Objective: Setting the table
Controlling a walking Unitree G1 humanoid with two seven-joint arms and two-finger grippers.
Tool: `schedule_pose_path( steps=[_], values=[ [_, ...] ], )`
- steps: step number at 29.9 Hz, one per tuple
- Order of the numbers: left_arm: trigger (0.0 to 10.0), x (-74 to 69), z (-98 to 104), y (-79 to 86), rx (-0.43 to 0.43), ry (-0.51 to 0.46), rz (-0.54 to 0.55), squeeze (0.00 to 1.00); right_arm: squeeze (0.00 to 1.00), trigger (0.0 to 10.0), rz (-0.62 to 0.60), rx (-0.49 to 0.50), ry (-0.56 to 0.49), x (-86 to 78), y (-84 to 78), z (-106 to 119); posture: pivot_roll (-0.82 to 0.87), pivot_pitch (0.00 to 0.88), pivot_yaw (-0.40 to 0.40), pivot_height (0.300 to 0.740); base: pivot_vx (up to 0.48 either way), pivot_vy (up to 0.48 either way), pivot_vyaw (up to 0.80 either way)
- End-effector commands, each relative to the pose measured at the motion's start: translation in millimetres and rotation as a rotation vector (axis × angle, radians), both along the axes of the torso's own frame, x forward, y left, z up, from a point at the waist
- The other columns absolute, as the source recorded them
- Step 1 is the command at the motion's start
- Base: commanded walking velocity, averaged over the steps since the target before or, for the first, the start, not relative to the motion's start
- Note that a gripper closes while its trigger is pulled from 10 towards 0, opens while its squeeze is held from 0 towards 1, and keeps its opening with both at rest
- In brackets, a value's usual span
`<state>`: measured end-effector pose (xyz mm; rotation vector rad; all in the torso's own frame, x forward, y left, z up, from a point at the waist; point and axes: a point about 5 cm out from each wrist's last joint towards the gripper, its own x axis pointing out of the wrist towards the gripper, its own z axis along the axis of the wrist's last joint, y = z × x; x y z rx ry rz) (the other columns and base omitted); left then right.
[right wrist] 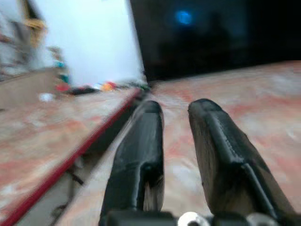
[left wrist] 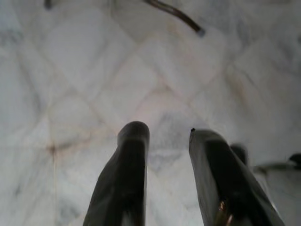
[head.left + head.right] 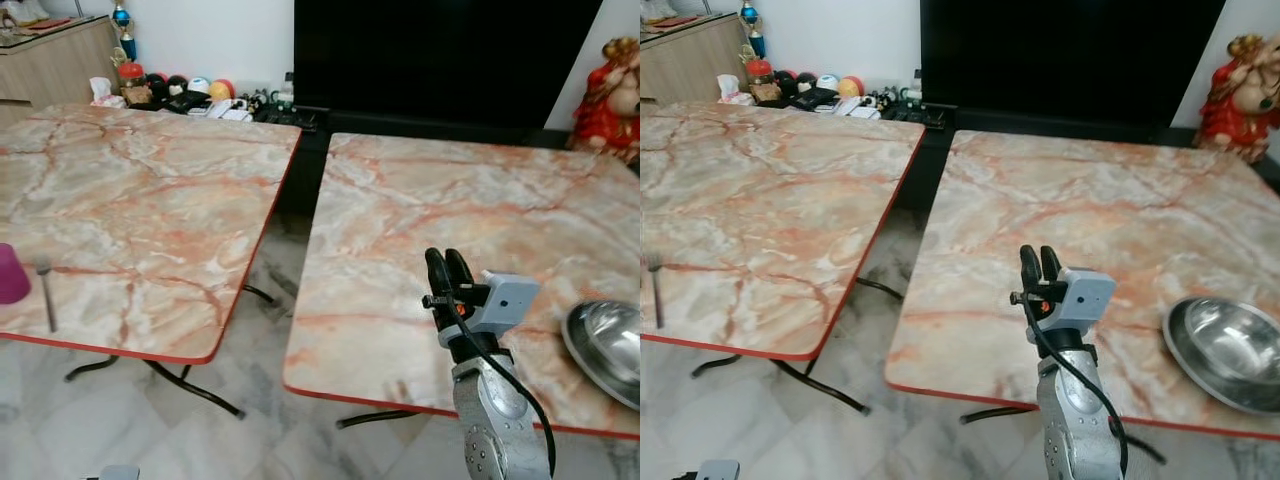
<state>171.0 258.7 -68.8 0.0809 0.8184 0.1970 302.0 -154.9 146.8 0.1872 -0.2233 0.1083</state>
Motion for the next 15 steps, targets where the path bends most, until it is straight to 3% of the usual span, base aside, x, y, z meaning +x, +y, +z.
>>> schedule_pose_path(
  steps=[1,15],
  values=[
    [10.0,-3.3,-0.9,2.9,0.000,0.011,0.015,0.00,0.00,10.0,0.005,-0.005,-0.014,0.8,1.6,3.7,-0.01,0.066,-0.022,0.740,0.000,0.480,0.00],
    [10.0,-3.6,-1.2,2.4,-0.002,0.015,0.009,0.00,0.00,10.0,0.027,-0.017,-0.017,0.5,8.3,1.7,-0.01,0.045,-0.020,0.740,0.000,0.480,0.00]
  ],
)
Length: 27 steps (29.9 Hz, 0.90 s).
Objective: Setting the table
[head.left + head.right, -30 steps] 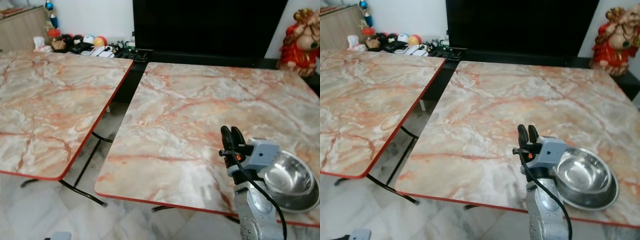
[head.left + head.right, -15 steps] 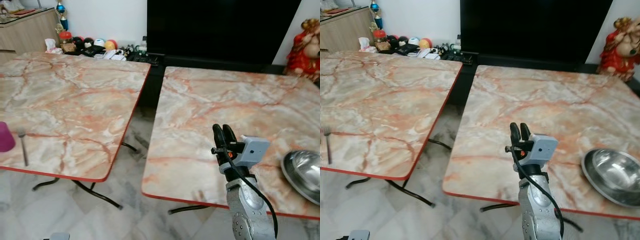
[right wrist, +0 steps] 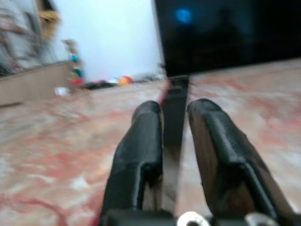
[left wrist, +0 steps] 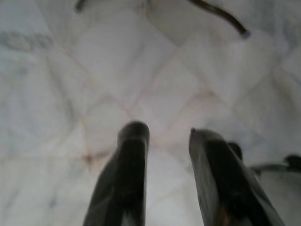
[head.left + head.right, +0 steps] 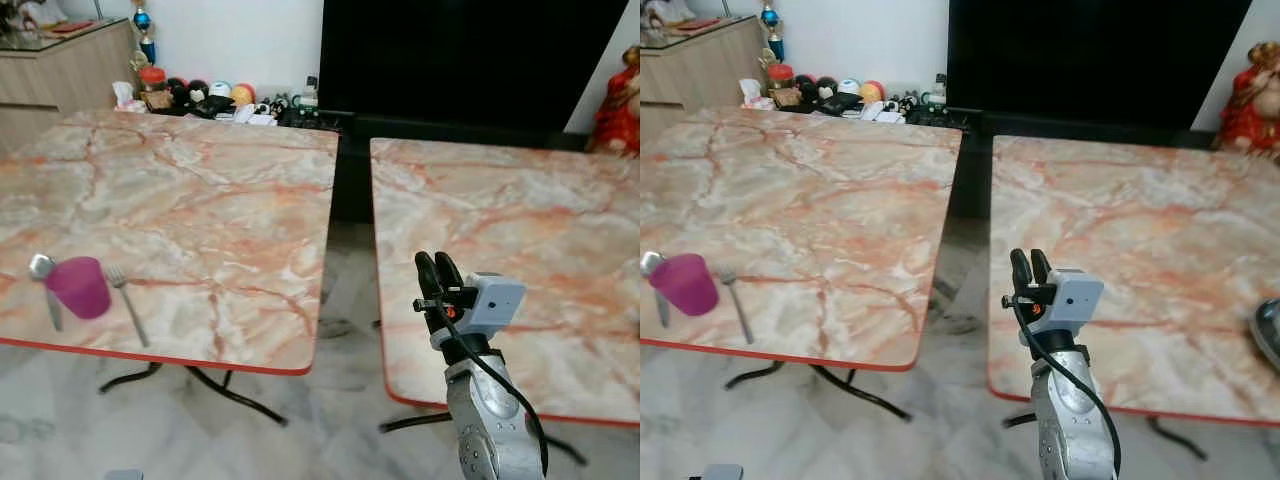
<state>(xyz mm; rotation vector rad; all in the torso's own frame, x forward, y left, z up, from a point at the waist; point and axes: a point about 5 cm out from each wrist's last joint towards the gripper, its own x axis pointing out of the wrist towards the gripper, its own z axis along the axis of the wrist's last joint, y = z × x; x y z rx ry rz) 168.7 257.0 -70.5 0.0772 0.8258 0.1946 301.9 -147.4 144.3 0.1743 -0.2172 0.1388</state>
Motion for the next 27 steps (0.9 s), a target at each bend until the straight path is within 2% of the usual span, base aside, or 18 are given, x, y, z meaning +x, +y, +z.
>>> schedule_pose_path(
  steps=[1,27],
  values=[
    [10.0,-0.5,0.8,4.0,0.004,0.007,0.007,0.00,0.00,10.0,-0.002,0.000,-0.019,0.8,1.1,4.2,-0.01,0.045,-0.020,0.740,0.000,0.480,0.00],
    [10.0,-1.6,0.6,4.6,0.004,0.004,0.012,0.00,0.00,10.0,0.006,0.013,-0.011,3.5,6.7,3.8,0.01,0.076,-0.023,0.740,0.000,0.480,0.00]
  ],
)
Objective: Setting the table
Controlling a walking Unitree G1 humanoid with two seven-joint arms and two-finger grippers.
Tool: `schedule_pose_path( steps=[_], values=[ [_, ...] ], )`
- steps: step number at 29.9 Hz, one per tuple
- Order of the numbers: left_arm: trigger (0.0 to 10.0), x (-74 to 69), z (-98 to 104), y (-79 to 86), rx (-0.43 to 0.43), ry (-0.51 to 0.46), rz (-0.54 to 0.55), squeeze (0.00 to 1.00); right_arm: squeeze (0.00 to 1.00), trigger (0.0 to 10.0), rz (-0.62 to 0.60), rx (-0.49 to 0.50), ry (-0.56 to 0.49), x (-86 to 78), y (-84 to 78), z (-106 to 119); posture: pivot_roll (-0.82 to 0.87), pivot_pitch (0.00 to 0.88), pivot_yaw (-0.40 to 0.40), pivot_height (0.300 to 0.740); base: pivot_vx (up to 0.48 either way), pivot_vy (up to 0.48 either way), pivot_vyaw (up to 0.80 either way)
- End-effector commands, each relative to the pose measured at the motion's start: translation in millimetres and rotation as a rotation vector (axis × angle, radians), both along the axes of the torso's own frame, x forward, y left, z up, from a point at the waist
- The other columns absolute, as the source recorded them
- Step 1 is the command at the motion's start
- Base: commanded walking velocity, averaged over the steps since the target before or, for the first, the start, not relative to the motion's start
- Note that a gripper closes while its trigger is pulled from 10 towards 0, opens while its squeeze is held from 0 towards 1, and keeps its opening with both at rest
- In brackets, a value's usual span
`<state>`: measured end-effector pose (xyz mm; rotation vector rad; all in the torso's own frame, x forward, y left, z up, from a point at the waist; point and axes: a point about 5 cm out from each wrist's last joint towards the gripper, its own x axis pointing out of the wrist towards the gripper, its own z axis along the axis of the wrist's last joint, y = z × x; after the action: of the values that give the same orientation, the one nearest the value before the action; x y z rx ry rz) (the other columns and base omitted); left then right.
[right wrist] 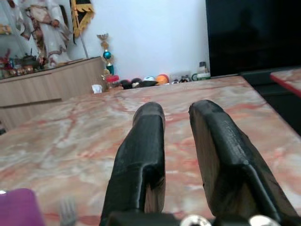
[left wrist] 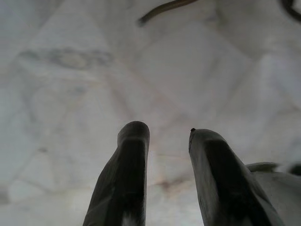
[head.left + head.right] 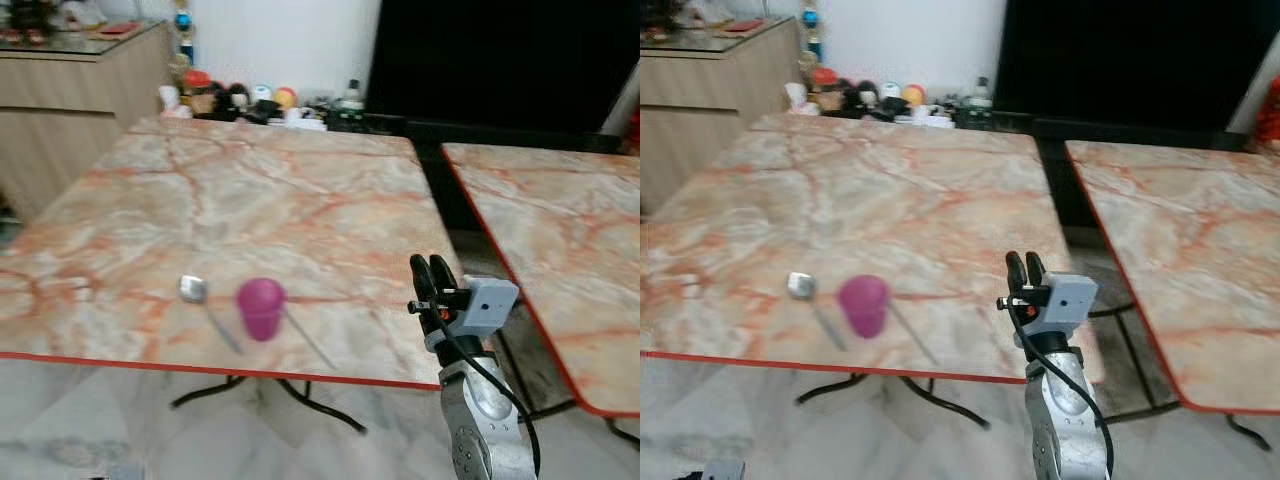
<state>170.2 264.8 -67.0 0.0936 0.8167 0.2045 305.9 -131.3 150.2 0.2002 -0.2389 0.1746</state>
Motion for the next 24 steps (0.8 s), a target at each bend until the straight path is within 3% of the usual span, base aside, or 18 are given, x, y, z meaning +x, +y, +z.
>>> schedule_pose_path(
  steps=[1,7,24],
  values=[
    [10.0,-3.1,-2.9,-3.2,-0.015,0.011,0.012,0.00,0.00,10.0,-0.029,-0.010,0.012,-0.2,-9.0,-2.0,0.01,0.076,-0.023,0.740,0.000,0.480,0.00],
    [10.0,-4.0,-3.0,-2.5,-0.016,0.011,0.017,0.00,0.00,10.0,-0.022,-0.012,0.012,0.3,-7.0,-1.9,0.01,0.079,-0.025,0.740,0.000,0.441,0.00],
    [10.0,-3.7,-2.1,-1.9,-0.012,-0.001,0.012,0.00,0.00,10.0,-0.014,0.000,0.020,0.5,-4.5,-3.1,0.01,0.085,-0.021,0.740,0.000,0.000,0.00]
  ],
)
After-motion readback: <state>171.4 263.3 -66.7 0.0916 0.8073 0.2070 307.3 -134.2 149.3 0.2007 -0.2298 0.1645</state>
